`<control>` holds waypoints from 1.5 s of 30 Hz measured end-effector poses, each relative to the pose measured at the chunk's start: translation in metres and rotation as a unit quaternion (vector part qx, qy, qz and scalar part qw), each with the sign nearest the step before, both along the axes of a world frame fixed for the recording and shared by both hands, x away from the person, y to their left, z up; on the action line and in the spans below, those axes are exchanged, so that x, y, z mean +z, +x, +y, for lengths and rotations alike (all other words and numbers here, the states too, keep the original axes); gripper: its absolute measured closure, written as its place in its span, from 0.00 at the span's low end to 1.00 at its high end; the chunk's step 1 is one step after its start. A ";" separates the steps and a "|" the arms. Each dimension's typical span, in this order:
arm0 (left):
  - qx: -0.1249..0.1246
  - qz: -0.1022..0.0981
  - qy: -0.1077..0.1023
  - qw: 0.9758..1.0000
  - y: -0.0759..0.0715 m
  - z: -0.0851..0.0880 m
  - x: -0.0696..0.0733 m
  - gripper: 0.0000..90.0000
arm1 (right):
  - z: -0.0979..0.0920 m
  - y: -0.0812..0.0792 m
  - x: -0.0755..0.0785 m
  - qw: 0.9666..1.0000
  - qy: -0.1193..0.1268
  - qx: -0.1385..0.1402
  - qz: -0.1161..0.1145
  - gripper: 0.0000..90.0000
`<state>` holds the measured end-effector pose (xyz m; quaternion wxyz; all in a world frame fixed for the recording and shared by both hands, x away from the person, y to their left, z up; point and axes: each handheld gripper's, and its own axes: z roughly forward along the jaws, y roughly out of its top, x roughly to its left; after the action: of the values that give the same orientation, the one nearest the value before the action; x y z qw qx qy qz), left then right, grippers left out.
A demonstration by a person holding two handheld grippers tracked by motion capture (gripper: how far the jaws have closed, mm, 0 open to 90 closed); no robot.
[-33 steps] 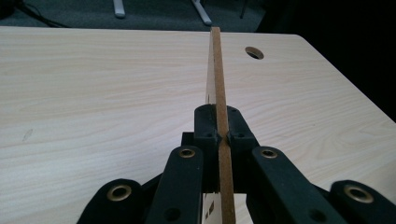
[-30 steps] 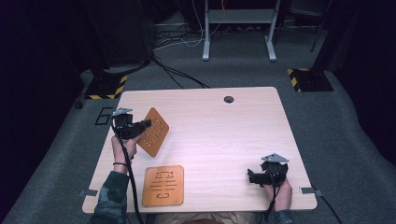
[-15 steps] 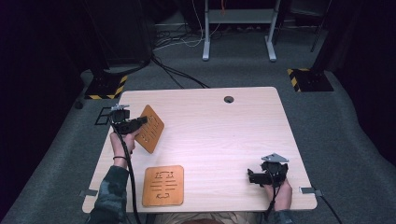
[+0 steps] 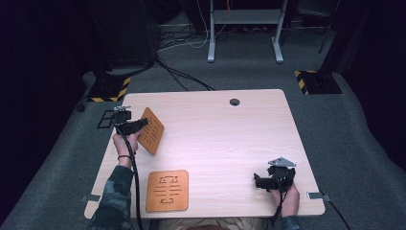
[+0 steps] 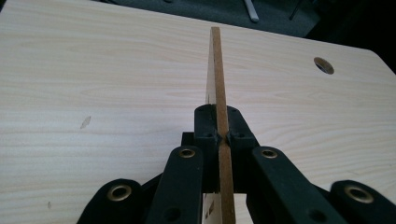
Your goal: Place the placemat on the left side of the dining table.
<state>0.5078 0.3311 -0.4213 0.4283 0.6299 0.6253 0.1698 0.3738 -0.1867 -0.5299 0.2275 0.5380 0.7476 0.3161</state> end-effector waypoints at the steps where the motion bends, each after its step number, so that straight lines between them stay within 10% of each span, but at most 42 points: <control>1: 0.005 0.002 -0.006 1.000 0.001 0.001 -0.002 0.95 | 0.000 0.000 0.000 1.000 0.000 0.000 0.000 0.00; 45: 0.049 0.045 0.080 0.995 0.016 0.033 -0.026 0.72 | 0.000 0.000 0.000 1.000 0.000 0.000 0.000 0.00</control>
<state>0.5241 0.3644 -0.4478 0.3385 0.6379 0.6586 0.2115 0.3738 -0.1867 -0.5300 0.2275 0.5381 0.7475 0.3161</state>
